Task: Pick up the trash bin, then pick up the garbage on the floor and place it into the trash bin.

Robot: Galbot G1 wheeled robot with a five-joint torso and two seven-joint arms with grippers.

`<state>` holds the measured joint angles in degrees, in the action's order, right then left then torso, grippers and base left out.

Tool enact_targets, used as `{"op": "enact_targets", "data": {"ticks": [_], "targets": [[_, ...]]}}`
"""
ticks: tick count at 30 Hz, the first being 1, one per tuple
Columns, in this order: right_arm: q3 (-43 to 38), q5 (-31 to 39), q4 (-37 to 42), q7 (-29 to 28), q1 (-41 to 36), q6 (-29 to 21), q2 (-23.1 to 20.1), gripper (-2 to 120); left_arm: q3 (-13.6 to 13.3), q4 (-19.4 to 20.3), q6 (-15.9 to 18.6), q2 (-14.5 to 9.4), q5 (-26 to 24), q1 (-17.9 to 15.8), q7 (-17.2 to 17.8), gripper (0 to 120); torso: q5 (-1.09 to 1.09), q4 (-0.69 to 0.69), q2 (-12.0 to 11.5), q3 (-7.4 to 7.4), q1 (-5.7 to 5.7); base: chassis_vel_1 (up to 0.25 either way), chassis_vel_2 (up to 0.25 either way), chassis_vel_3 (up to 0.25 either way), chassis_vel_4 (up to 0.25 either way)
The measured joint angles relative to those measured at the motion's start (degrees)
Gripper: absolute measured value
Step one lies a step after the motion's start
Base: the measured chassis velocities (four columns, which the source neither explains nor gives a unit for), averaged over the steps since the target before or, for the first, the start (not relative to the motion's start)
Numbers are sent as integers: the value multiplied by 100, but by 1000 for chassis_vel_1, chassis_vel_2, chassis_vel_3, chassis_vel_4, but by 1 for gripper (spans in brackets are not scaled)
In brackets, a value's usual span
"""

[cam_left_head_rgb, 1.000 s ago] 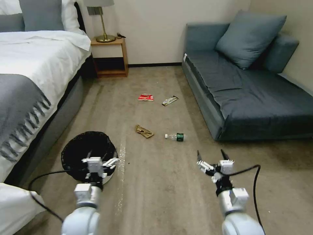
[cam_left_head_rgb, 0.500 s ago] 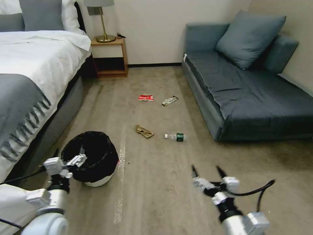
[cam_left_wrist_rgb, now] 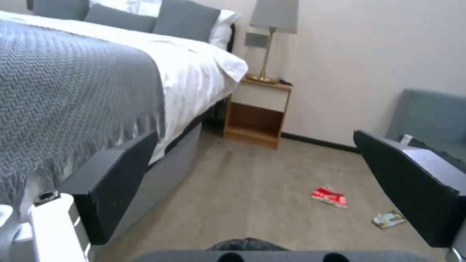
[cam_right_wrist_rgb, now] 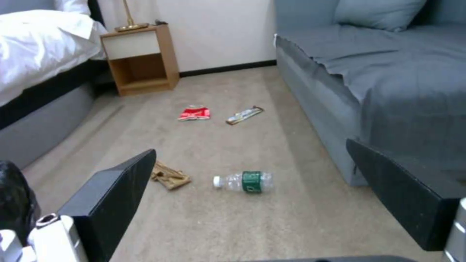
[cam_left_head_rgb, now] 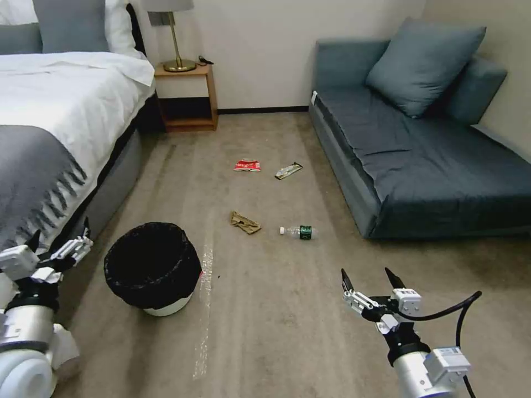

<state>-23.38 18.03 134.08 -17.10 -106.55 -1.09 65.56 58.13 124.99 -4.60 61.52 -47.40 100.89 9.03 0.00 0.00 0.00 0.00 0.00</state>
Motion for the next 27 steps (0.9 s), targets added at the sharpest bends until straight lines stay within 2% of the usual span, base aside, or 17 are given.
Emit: {"op": "enact_targets", "data": {"ticks": [3, 6, 7, 10, 11, 13, 21, 25, 27], "targets": [[9, -18, -66, -17, 35, 18, 2, 100, 2, -6, 13, -27, -36, -4, 29, 100, -1, 0, 0, 0, 0, 0, 0, 0, 0], [61, -28, -171, -47, 109, 24, 17, 100, -45, -417, 450, -321, -210, -183, 392, 100, 0, 0, 0, 0, 0, 0, 0, 0, 0], [61, -28, -171, -47, 109, 24, 17, 100, -45, -417, 450, -321, -210, -183, 392, 100, 0, 0, 0, 0, 0, 0, 0, 0, 0], [135, -31, -303, -74, 218, 24, 27, 100, -168, -1138, 1224, -801, -476, -516, 1029, 100, -1, -1, 0, 0, 0, 0, 0, 0, 0], [135, -31, -303, -74, 218, 24, 27, 100, -168, -1138, 1224, -801, -476, -516, 1029, 100, -1, -1, 0, 0, 0, 0, 0, 0, 0], [181, -32, -424, -98, 293, 24, 32, 100, -218, -1416, 1529, -984, -577, -640, 1279, 100, -2, -1, 0, 0, 0, 0, 0, 0, 0], [265, -40, -625, -157, 418, 31, 49, 100, -236, -1479, 1586, -1015, -595, -672, 1322, 100, 0, 0, 0, 0, 0, 0, 0, 0, 0], [268, -34, -698, -187, 488, 25, 50, 100, -293, -1665, 1631, -1090, -633, -777, 1329, 100, -1, 1, 0, 0, 0, 0, 0, 0, 0], [267, -30, -750, -200, 519, 20, 53, 100, -423, -1986, 1676, -1194, -647, -960, 1279, 100, 1, 0, 0, 0, 0, 0, 0, 0, 0]]}}
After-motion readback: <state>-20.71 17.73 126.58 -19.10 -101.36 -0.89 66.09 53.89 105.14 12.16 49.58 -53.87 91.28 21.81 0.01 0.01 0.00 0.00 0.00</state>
